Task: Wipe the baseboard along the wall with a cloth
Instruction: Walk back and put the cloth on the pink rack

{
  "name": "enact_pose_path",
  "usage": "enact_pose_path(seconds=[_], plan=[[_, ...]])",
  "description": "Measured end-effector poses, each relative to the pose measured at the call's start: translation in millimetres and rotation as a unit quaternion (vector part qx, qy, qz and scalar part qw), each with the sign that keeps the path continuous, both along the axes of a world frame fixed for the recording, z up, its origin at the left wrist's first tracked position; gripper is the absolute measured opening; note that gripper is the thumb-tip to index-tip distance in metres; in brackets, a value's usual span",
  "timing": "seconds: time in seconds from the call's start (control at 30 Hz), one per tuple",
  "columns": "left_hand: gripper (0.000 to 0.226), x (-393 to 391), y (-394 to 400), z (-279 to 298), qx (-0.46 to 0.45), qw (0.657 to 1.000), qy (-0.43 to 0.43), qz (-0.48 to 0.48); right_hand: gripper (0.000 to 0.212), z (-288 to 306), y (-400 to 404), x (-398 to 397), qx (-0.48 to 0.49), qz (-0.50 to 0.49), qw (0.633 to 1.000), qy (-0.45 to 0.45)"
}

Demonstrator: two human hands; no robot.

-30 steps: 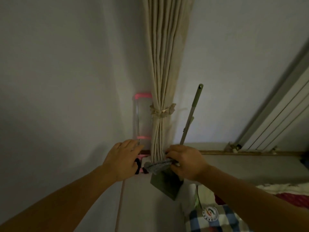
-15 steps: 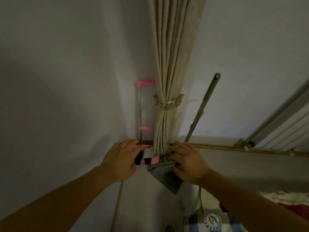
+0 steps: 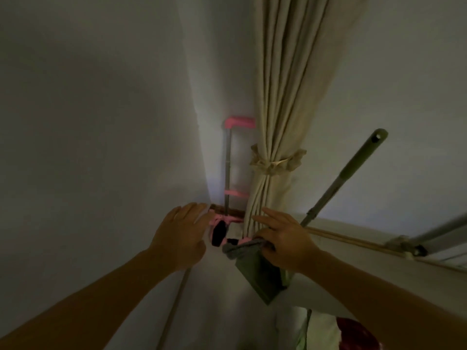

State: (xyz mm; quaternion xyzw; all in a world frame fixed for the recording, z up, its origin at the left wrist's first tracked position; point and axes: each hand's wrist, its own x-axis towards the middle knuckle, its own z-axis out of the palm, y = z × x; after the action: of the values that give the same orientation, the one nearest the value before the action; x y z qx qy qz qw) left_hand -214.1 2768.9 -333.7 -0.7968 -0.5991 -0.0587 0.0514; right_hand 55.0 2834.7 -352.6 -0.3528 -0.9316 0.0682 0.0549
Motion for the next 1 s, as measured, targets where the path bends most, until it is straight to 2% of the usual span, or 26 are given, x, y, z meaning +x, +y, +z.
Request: enact_pose_path(seconds=[0.2,0.4,0.6,0.73,0.9,1.0], plan=[[0.078,-20.6,21.6,-43.1,-0.038,0.999,-0.003,0.035,0.028,-44.0,24.6,-29.0,0.011,-0.007,1.000,0.024],[0.079,-20.4,51.3,-112.5,-0.081,0.991,-0.107,0.013,0.029,-117.5,52.2,-48.3,-0.031,-0.059,0.997,0.047],[0.079,-22.5,90.0,-217.7,-0.151,0.971,-0.186,-0.001,0.032,-213.0,78.0,-69.2,-0.055,-0.091,0.993,0.042],[0.083,-29.0,112.4,-288.4,-0.171,0.968,-0.183,-0.018,0.028,-273.0,93.0,-80.3,-0.088,-0.110,0.989,0.036],[0.082,-51.9,139.7,-366.9,-0.175,0.970,-0.164,-0.029,0.038,-342.2,118.7,-92.7,-0.108,-0.127,0.986,0.010],[0.089,-63.5,157.7,-405.9,-0.172,0.973,-0.147,-0.031,0.036,-374.4,134.8,-101.6,-0.104,-0.143,0.984,0.010]])
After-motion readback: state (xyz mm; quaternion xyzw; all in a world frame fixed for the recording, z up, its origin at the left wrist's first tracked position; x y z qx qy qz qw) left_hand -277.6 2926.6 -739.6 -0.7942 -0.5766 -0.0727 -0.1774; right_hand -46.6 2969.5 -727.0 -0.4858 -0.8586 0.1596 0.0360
